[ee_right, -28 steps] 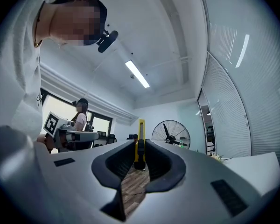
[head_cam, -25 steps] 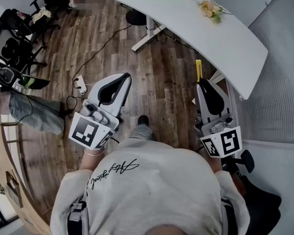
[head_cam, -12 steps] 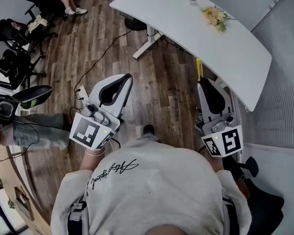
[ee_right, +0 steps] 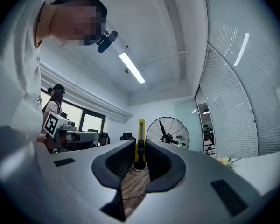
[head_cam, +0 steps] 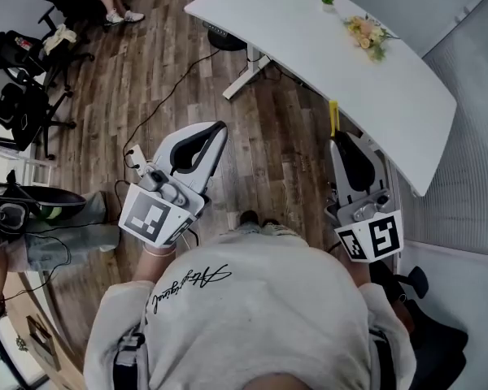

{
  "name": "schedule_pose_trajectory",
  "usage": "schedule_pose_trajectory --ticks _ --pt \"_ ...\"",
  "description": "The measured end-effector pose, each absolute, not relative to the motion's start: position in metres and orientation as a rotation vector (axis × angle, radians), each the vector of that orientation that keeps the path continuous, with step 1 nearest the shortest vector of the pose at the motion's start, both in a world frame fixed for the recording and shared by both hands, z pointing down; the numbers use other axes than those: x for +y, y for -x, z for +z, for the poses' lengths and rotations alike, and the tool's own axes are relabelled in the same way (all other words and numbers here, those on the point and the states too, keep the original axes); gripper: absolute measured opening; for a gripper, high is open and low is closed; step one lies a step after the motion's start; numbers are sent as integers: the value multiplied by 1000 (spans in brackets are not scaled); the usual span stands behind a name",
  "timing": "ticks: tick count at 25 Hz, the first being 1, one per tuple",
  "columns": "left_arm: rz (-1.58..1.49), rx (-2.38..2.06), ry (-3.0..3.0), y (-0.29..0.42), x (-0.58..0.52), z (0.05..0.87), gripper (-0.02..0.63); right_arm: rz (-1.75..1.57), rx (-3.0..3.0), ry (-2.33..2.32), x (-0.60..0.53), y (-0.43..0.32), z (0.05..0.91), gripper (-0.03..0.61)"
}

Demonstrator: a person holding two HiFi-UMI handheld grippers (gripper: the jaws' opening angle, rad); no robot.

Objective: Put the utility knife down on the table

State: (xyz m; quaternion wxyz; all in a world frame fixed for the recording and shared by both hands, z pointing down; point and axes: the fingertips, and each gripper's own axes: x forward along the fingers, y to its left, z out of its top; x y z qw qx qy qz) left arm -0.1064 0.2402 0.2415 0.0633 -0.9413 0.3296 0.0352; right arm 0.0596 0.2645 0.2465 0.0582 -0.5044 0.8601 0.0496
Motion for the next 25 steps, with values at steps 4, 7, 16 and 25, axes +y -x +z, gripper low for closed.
schedule_pose_trajectory --ticks 4,7,16,25 --pt "101 1011 2833 103 233 242 -3 156 2621 1499 255 -61 246 66" --pt "110 1037 2822 105 228 238 -2 150 2636 1479 248 -61 246 66" --pt "110 1069 2821 112 222 241 -2 157 2656 1479 241 -59 245 66" --pt "100 1034 2832 120 223 245 -2 166 2597 1540 243 -62 247 66"
